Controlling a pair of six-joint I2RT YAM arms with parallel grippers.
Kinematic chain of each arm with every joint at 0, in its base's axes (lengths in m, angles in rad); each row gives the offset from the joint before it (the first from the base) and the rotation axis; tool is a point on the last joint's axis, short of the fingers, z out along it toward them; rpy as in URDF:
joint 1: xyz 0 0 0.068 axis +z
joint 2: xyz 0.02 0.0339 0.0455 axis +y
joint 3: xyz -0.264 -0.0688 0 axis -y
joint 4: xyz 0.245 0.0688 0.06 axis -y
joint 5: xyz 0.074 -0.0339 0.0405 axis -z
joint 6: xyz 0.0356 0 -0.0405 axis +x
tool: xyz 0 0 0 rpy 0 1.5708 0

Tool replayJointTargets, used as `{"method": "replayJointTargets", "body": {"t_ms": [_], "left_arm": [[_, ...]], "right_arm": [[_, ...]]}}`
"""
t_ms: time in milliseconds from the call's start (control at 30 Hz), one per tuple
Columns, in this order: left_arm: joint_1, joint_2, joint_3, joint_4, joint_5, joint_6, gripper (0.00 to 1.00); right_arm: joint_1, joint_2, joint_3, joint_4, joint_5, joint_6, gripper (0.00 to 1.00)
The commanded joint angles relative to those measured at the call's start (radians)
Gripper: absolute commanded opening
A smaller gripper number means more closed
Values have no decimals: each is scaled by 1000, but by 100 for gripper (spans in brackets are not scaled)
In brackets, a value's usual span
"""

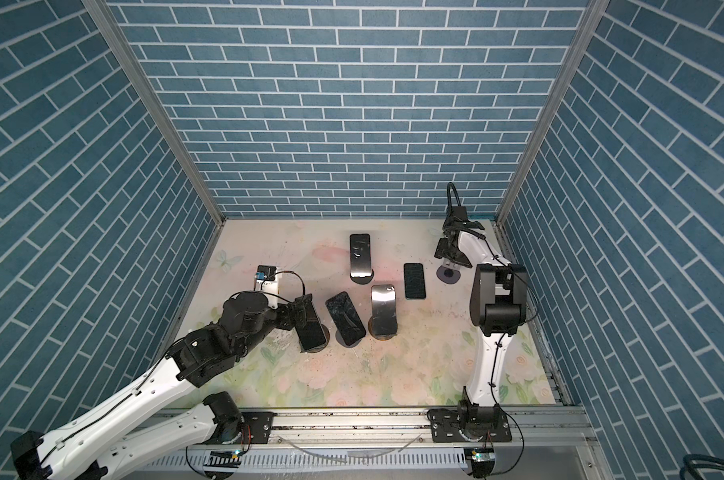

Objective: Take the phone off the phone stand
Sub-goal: 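Raise the right gripper off the stand, then move the right gripper over the black phone on the central stand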

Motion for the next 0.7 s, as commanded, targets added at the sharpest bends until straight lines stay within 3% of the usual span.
{"method": "replayJointTargets", "body": {"t_ms": [0, 400, 667], "left_arm": [[-5, -15, 3, -30, -5, -7, 100], [-5, 10, 15, -36, 11, -4, 100], [-5, 52, 32, -31, 35, -4, 100]], "right_arm": [[4, -57, -11, -30, 17, -9, 88], [27, -293, -177, 41, 61, -47, 88], [126, -448, -292, 51, 46, -70, 87]]}}
